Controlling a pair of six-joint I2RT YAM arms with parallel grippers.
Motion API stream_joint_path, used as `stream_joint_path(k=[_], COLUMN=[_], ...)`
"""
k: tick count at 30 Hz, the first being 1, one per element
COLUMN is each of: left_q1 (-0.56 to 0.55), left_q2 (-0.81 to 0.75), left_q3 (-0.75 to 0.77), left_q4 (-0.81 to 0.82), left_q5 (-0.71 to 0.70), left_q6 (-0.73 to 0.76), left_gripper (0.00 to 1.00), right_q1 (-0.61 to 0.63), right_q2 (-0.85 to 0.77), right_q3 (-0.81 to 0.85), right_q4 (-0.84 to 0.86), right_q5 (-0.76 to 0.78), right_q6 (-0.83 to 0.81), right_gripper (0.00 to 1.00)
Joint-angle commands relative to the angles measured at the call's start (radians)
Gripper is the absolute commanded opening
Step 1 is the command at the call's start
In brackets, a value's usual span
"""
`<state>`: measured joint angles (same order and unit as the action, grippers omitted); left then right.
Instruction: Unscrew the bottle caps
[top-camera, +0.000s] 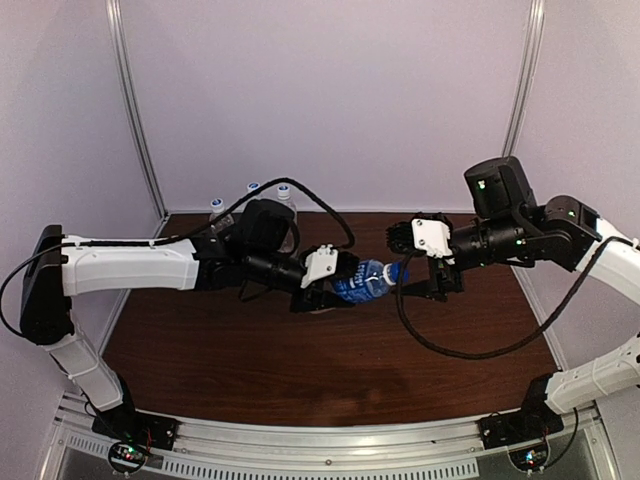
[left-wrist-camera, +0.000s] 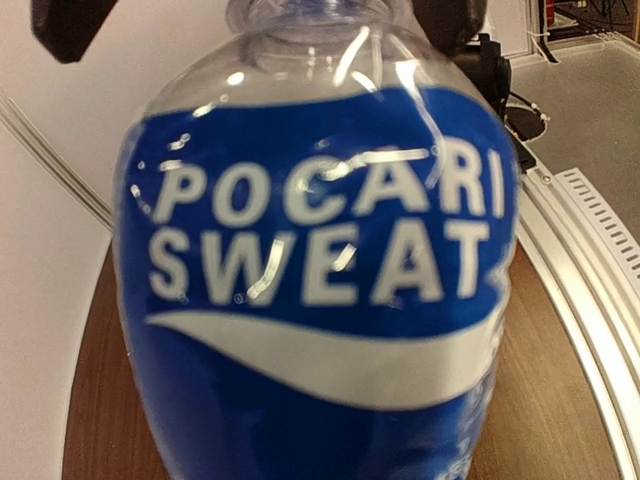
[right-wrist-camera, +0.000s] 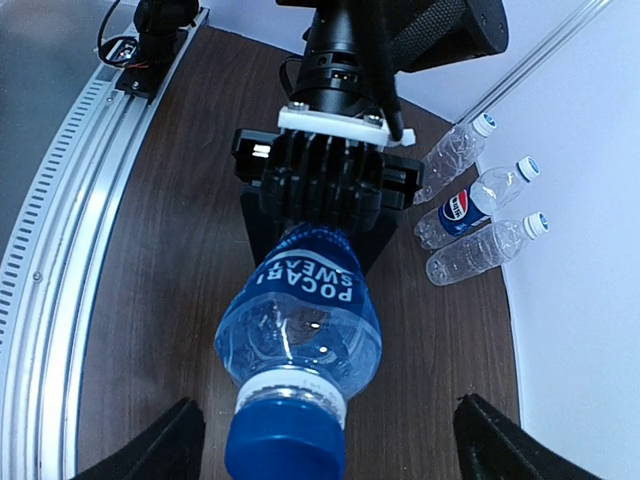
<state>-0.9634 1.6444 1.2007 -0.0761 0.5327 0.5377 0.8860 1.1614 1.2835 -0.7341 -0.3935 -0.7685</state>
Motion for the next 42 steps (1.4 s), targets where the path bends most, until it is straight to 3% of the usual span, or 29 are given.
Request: stream_joint_path(k=[1,4,8,11,14,17,21,42], left_q1=[-0.004,-0.002,-0.003,-0.005,-0.005,-0.007,-0.02,-0.028], left_q2=[-0.015,-0.028,-0.046,-0.047,-0.037,-0.018,-0.004,0.009], left_q3=[-0.014,-0.04,-0.098,-0.124,-0.133,-0.124,-0.121,-0.111], left_q4=[0.067,0.167,0.363,0.48,0.565,0.603,0.61,0.587], left_q5=[-0.017,-0.126,-0.297,-0.423,-0.592,-0.703,-0.728,-0.74], left_q6=[-0.002,-0.036,-0.101,-0.12,-0.117,-0.091,-0.053,-0.033], left_gripper=[0.36,0.35,0.37,0.38,0.38,0.38,0.38,0.38], right_q1=[0.004,0.003,-0.042,-0.12,-0.13,-0.131,-0.149,-0.173], right_q2=[-0.039,-0.055,-0.026,0.047,0.076,0.098,0.148,0.219], right_q3=[-0.012,0.006,0.071,0.189,0.229,0.227,0.248,0.254], right_q4=[0.056,0.099,0.231,0.171,0.111,0.096,0.094,0.187], right_q5=[0.001,-0.028,0.129,0.152,0.226,0.2,0.177,0.027], right_q6=[0.085,0.233,0.693,1.018,1.149,1.177,1.193,1.196], right_gripper=[0.99,1.0,1.0,0.93,0.89,0.89,0.89,0.51])
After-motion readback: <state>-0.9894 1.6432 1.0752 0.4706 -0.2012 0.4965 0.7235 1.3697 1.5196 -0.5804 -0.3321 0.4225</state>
